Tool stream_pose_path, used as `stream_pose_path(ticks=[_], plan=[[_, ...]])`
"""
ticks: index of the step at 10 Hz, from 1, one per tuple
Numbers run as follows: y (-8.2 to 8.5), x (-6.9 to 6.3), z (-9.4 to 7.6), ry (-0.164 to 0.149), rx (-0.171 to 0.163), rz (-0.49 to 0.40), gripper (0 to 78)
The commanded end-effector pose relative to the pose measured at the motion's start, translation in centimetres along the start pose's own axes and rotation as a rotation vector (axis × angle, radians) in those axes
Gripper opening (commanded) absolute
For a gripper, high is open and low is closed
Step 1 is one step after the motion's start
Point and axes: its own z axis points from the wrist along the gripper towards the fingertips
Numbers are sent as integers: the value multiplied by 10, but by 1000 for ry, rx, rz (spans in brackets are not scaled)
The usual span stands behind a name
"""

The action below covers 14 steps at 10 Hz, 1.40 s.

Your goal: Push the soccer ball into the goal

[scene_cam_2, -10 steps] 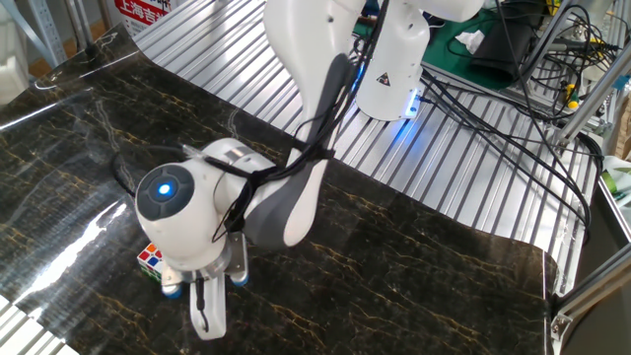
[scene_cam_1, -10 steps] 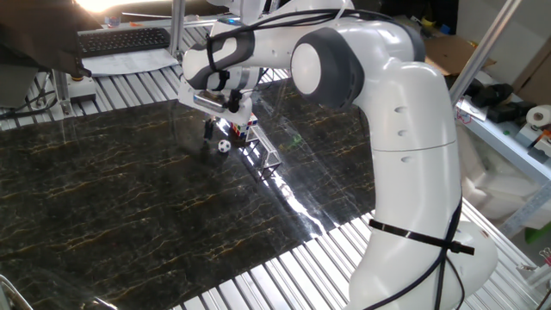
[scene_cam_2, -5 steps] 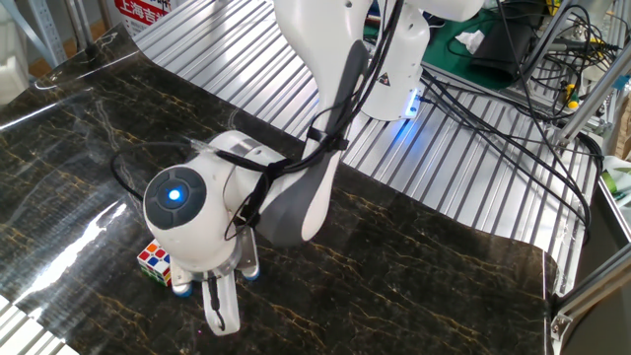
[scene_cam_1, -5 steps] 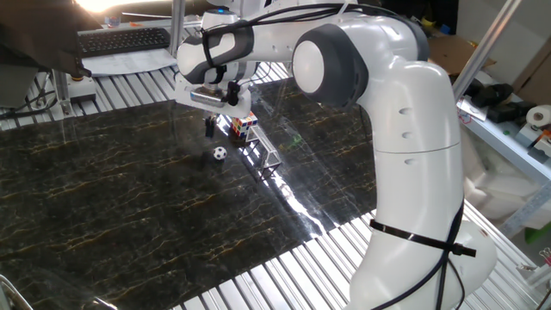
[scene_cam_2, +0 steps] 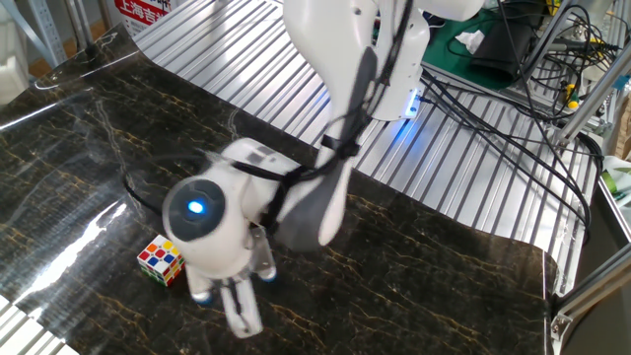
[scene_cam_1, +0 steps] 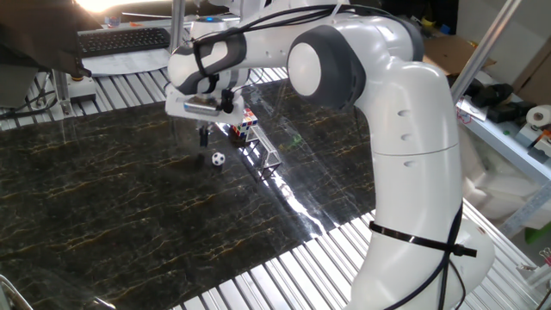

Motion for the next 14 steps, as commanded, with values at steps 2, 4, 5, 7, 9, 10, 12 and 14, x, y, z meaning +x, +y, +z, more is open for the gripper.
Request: stream_pose_path(ticks=[2, 4, 5, 7, 9, 10, 12, 14], plan=[[25, 52, 20, -17, 77, -384, 0], [25, 73, 21, -33, 90, -536, 0], [24, 77, 21, -30, 77, -568, 0], [25, 87, 16, -42, 102, -649, 0], [25, 89, 17, -60, 116, -724, 0], [25, 89, 17, -68, 112, -760, 0], [25, 89, 17, -81, 112, -796, 0], [25, 89, 16, -82, 103, -847, 0]])
